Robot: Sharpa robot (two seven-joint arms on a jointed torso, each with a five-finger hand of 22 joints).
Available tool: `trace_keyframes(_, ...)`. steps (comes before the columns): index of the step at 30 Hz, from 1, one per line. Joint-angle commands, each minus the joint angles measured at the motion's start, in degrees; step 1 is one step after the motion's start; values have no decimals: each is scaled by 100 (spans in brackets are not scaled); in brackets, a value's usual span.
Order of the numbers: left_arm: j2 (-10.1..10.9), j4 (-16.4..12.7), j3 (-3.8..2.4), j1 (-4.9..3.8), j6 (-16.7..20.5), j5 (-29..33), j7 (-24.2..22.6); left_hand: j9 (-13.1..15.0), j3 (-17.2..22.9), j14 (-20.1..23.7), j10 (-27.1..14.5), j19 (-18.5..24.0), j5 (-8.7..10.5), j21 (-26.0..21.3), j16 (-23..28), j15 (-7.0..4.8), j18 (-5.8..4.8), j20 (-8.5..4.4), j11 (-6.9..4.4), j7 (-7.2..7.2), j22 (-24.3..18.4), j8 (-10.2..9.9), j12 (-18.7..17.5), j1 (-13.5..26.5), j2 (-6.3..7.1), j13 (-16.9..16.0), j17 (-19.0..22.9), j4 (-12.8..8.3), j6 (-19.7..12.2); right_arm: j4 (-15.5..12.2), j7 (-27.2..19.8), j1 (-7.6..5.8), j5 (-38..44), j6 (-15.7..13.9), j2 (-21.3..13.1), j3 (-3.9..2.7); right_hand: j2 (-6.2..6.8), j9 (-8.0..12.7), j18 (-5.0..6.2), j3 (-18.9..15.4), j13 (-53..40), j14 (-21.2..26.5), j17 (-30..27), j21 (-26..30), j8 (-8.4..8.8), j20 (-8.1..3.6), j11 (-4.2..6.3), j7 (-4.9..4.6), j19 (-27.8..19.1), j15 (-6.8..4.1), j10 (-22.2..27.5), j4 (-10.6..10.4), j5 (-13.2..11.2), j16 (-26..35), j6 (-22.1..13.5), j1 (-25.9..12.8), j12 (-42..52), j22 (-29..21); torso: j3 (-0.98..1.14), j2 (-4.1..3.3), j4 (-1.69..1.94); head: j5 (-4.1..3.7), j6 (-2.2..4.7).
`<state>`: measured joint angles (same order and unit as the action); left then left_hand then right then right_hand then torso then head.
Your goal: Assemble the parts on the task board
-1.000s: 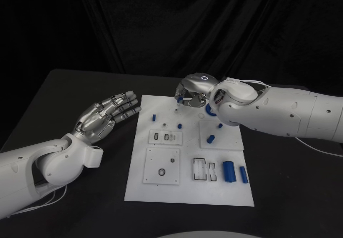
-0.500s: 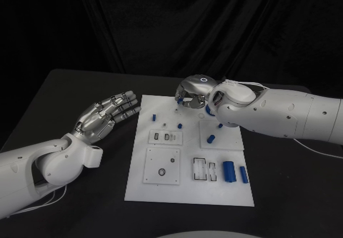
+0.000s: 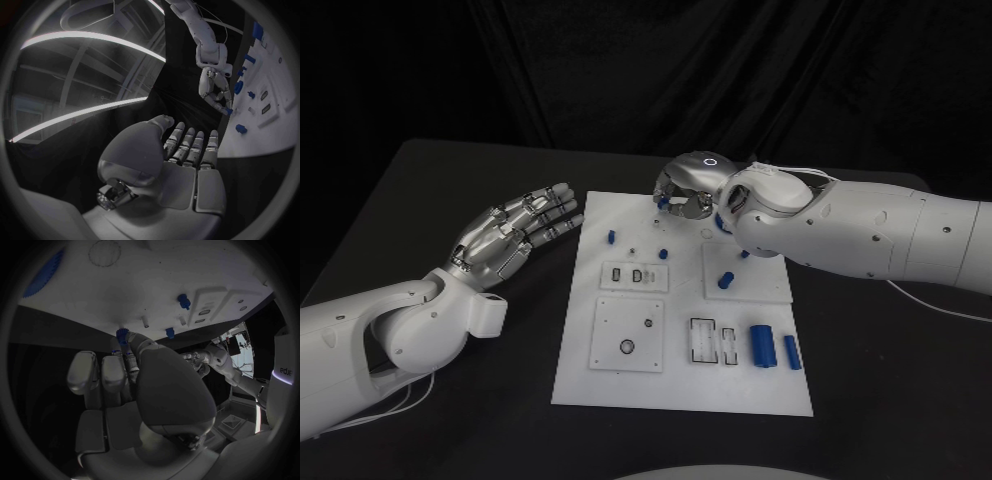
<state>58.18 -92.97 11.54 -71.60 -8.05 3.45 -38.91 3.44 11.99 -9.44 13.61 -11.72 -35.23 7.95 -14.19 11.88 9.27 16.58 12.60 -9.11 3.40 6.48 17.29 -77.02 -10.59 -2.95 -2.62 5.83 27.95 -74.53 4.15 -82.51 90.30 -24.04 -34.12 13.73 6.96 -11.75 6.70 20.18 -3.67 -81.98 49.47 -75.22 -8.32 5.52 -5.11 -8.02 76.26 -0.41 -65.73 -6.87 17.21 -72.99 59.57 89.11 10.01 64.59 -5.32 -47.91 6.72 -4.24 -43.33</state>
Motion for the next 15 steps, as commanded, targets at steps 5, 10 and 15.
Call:
trace_keyframes(5,-16,9,-3,-11,-47,5,-1153,6,38,6,6,-9,-18,30,-29,47,-91,6,26,-50,7,32,24,58,-11,-6,-7,-2,44,101,144,28,57,-27,56,-1,25,-10,-93,49,-7,48,-53,15,51,21,52,-22,-29,16,-47,-1,-22,64,-74,-36,-50,1,-1,0,1,-12,-10)
trace_keyframes(10,-15,15,-3,-11,-49,5,-1140,5,53,6,3,-9,-17,30,-34,53,-95,7,31,-56,7,31,21,63,-16,-5,-8,-2,38,128,168,34,58,69,69,-4,29,-11,-88,57,-8,69,-103,33,71,31,41,-31,-49,27,-32,-8,-54,92,-93,-56,-79,-19,0,1,-6,-2,-26)
trace_keyframes(15,-16,27,-3,-11,-47,9,-1132,5,53,6,3,-9,-17,30,-34,53,-95,7,31,-56,7,31,21,63,-16,-5,-8,-2,38,125,178,42,58,199,73,-5,44,-10,-79,75,-10,106,-184,69,131,56,12,-57,-86,52,19,-27,-159,144,-160,-107,-156,-49,-1,0,3,-14,-39)
